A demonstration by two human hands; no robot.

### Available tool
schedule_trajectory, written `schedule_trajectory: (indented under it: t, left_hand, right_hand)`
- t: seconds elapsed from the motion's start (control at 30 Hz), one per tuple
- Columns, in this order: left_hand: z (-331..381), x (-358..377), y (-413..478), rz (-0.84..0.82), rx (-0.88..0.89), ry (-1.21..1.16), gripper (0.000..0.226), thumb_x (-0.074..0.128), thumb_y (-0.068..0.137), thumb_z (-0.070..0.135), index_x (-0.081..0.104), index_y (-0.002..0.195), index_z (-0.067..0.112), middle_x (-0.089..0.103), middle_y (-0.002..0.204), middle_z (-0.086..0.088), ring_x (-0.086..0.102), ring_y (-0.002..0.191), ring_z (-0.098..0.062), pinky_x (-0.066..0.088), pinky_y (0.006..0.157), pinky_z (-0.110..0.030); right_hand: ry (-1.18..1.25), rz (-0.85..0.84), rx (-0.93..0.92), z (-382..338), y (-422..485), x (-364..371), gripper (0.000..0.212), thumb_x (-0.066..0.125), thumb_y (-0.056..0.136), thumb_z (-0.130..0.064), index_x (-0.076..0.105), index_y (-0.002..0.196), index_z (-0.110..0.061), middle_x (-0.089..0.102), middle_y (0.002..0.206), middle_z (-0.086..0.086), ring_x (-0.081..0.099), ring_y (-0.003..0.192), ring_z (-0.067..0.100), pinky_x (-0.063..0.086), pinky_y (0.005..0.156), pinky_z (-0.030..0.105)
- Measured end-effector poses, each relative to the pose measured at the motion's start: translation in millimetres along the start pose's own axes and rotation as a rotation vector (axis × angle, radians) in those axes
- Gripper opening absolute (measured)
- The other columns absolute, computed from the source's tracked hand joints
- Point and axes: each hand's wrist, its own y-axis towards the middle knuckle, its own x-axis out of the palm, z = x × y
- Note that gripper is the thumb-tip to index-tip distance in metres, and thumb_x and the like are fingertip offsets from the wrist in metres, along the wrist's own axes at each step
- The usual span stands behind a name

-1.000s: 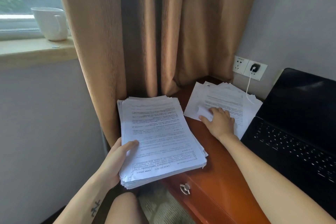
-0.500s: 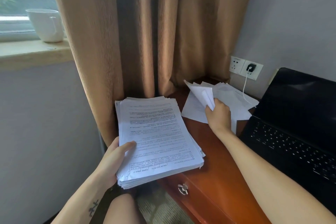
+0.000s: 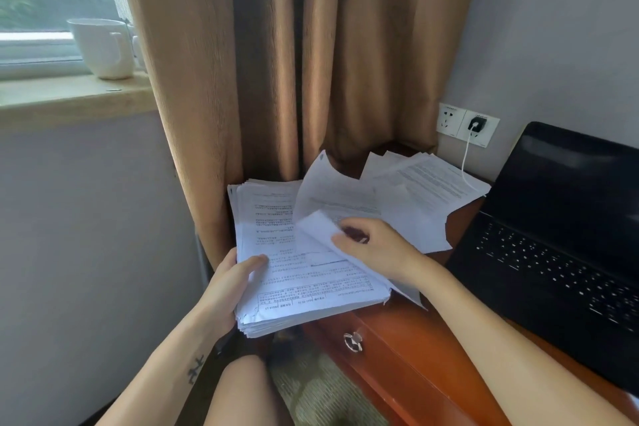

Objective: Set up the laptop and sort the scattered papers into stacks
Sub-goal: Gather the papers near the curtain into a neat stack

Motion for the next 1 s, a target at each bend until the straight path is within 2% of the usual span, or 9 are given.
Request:
schedule_trajectory:
  t: [0.07, 0.13, 0.2, 0.27, 0.37, 0.47, 0.63, 0.83, 1.0]
  left_hand:
    - [0, 0, 0, 0.002, -0.001, -0.006, 0.032, 0.066, 0.101, 0.019, 0.055, 0.131, 0.022, 0.073, 0.121, -0.011, 0.075, 0.103, -0.035, 0.057, 0.097, -0.059]
    - [-1, 0, -1, 0.001, 0.006, -0.004, 0.032, 0.065, 0.101, 0.020, 0.055, 0.131, 0.021, 0.073, 0.122, -0.011, 0.076, 0.102, -0.034, 0.058, 0.097, -0.058]
    - [-1, 0, -1, -0.004, 0.008, -0.003, 0.032, 0.065, 0.101, 0.020, 0.055, 0.131, 0.020, 0.074, 0.121, -0.011, 0.076, 0.102, -0.034, 0.058, 0.096, -0.058]
    - [0, 0, 0, -0.006, 0.007, 0.001, 0.032, 0.065, 0.101, 0.020, 0.054, 0.131, 0.020, 0.073, 0.121, -0.011, 0.075, 0.102, -0.034, 0.058, 0.097, -0.058]
    - [0, 0, 0, -0.009, 0.013, 0.018, 0.033, 0.065, 0.101, 0.021, 0.053, 0.132, 0.022, 0.073, 0.122, -0.010, 0.075, 0.103, -0.033, 0.058, 0.097, -0.057]
    - [-1, -1, 0, -0.015, 0.017, 0.022, 0.034, 0.066, 0.101, 0.021, 0.053, 0.132, 0.022, 0.073, 0.122, -0.010, 0.075, 0.104, -0.033, 0.058, 0.097, -0.058]
    - [-2, 1, 0, -0.009, 0.026, 0.021, 0.031, 0.064, 0.102, 0.024, 0.053, 0.131, 0.023, 0.071, 0.123, -0.011, 0.074, 0.104, -0.034, 0.057, 0.098, -0.058]
    - [3, -3, 0, -0.076, -0.028, -0.120, 0.041, 0.054, 0.103, 0.053, 0.064, 0.130, 0.025, 0.076, 0.122, -0.009, 0.073, 0.112, -0.036, 0.051, 0.107, -0.058]
    - [1, 1, 2, -0.024, 0.035, 0.081, 0.038, 0.076, 0.095, 0.021, 0.056, 0.128, 0.018, 0.074, 0.120, -0.008, 0.077, 0.100, -0.030, 0.060, 0.094, -0.054]
  right_hand:
    - [0.008, -0.147, 0.054, -2, -7, 5, 0.042, 0.055, 0.094, -0.062, 0.069, 0.121, -0.033, 0.069, 0.115, -0.021, 0.062, 0.107, -0.006, 0.046, 0.096, 0.015]
    - [0.103, -0.150, 0.082, 1, -8, 5, 0.053, 0.047, 0.096, -0.064, 0.068, 0.125, -0.026, 0.070, 0.119, -0.016, 0.064, 0.112, -0.002, 0.043, 0.106, 0.021]
    - [0.146, 0.028, 0.074, 11, -5, 0, 0.041, 0.048, 0.102, -0.051, 0.069, 0.123, -0.022, 0.070, 0.119, -0.016, 0.064, 0.113, 0.002, 0.045, 0.107, 0.025]
    - [-0.094, 0.251, 0.146, 28, 2, -10, 0.042, 0.052, 0.101, -0.050, 0.062, 0.132, -0.024, 0.062, 0.129, -0.012, 0.056, 0.125, 0.011, 0.045, 0.107, 0.032]
    - [-0.515, 0.286, 0.425, 46, 6, -14, 0.084, 0.048, 0.086, -0.079, 0.042, 0.144, -0.019, 0.049, 0.142, 0.007, 0.043, 0.133, 0.032, 0.041, 0.107, 0.048]
    - [-0.506, 0.287, 0.472, 46, 9, -9, 0.103, 0.051, 0.074, -0.089, 0.032, 0.146, -0.018, 0.043, 0.145, 0.012, 0.038, 0.135, 0.035, 0.038, 0.107, 0.050]
    - [-0.484, 0.188, 0.483, 36, 22, -3, 0.109, 0.054, 0.063, -0.094, 0.034, 0.146, -0.026, 0.038, 0.145, 0.011, 0.036, 0.136, 0.034, 0.035, 0.108, 0.051]
    - [-0.477, 0.023, 0.414, 29, 22, 2, 0.105, 0.063, 0.061, -0.090, 0.031, 0.148, -0.041, 0.032, 0.148, 0.003, 0.031, 0.138, 0.031, 0.030, 0.110, 0.053]
    - [-0.382, 0.010, 0.302, 29, 5, 1, 0.103, 0.075, 0.069, -0.074, 0.027, 0.154, -0.040, 0.029, 0.148, -0.004, 0.026, 0.139, 0.022, 0.032, 0.112, 0.047]
